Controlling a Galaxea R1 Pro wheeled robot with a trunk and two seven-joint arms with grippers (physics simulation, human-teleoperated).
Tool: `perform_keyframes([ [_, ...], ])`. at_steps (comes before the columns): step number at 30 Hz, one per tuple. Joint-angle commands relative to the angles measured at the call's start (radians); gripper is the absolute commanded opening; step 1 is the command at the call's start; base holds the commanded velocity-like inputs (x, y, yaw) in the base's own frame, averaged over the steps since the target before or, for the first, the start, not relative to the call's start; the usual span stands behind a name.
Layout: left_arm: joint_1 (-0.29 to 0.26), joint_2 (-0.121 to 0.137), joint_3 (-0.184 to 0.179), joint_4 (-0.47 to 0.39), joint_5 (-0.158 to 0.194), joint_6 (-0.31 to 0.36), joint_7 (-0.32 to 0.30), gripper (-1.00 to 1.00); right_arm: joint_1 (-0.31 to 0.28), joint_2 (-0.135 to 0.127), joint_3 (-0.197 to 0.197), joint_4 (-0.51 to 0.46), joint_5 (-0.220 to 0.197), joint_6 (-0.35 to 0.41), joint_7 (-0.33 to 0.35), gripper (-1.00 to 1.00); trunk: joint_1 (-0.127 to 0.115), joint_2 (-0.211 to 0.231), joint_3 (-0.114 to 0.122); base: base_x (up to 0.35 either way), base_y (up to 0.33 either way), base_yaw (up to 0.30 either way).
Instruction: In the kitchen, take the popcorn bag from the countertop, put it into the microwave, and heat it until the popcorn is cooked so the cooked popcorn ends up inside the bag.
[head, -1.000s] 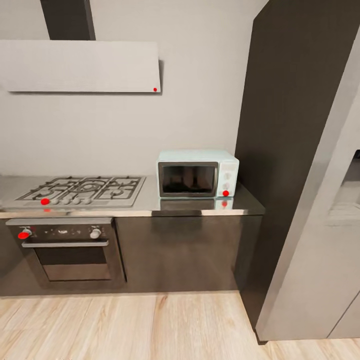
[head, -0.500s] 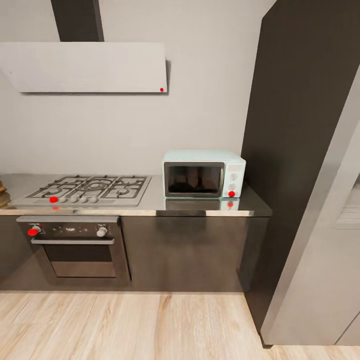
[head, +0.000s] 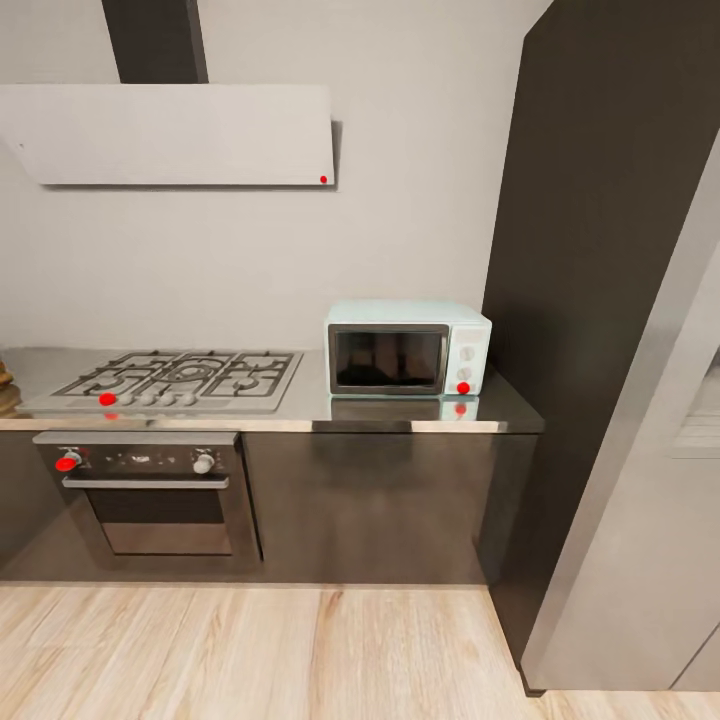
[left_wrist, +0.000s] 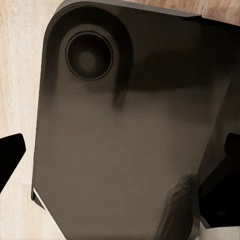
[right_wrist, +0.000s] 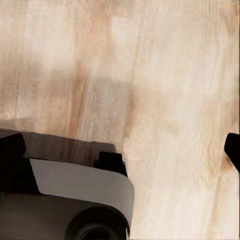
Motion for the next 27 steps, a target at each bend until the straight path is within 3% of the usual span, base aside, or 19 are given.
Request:
perform_keyframes([
  [1,0.0,0.0,0.001,-0.001,0.006,-0.001,0.001,1.0,0.0,0.001,0.0,-0.062,0.01,0.035,-0.005,1.0,0.0,-0.001,-0.001,0.0,0.0,0.0],
  [4,0.0,0.0,0.001,-0.001,0.006,0.0,0.001,1.0,-0.021,0.004,-0.001,-0.196,0.012,0.118,-0.02,1.0,0.0,-0.001,-0.001,0.0,0.0,0.0],
  [6,0.0,0.0,0.001,-0.001,0.006,0.0,0.001,1.0,-0.093,0.011,-0.001,-0.236,0.011,0.182,-0.025,1.0,0.0,-0.001,-0.001,0.0,0.0,0.0],
  [9,0.0,0.0,0.0,-0.001,0.005,0.0,0.0,1.0,-0.222,0.059,-0.001,-0.254,0.01,0.269,-0.027,1.0,0.0,-0.001,-0.001,0.0,0.0,0.0],
  [10,0.0,0.0,0.0,-0.001,0.005,0.0,-0.001,1.0,-0.288,0.086,-0.001,-0.257,0.011,0.297,-0.027,1.0,0.0,-0.001,-0.001,0.0,0.0,0.0],
  [14,0.0,0.0,-0.001,-0.001,0.005,0.0,-0.001,1.0,-0.398,0.114,-0.001,-0.291,0.01,0.349,-0.025,1.0,0.0,-0.001,-0.001,0.0,0.0,0.0],
  [16,0.0,0.0,0.0,-0.001,0.005,0.0,-0.001,1.0,-0.426,0.134,-0.001,-0.38,0.01,0.426,-0.027,1.0,0.0,-0.001,-0.001,0.0,0.0,0.0],
  [21,0.0,0.0,-0.001,-0.001,0.005,0.0,-0.001,1.0,-0.453,0.147,0.0,-0.76,0.012,0.649,-0.071,1.0,0.0,-0.001,-0.001,0.0,0.0,0.0],
  [23,0.0,0.0,-0.001,-0.001,0.005,0.0,-0.001,1.0,-0.49,0.149,0.0,-0.819,0.012,0.702,-0.083,1.0,0.0,-0.001,-0.001,0.0,0.0,0.0],
  [27,0.0,0.0,-0.001,-0.001,0.005,-0.001,-0.001,1.0,-0.682,0.162,-0.001,-0.831,0.0,0.745,-0.109,1.0,0.0,-0.001,-0.001,0.0,0.0,0.0],
])
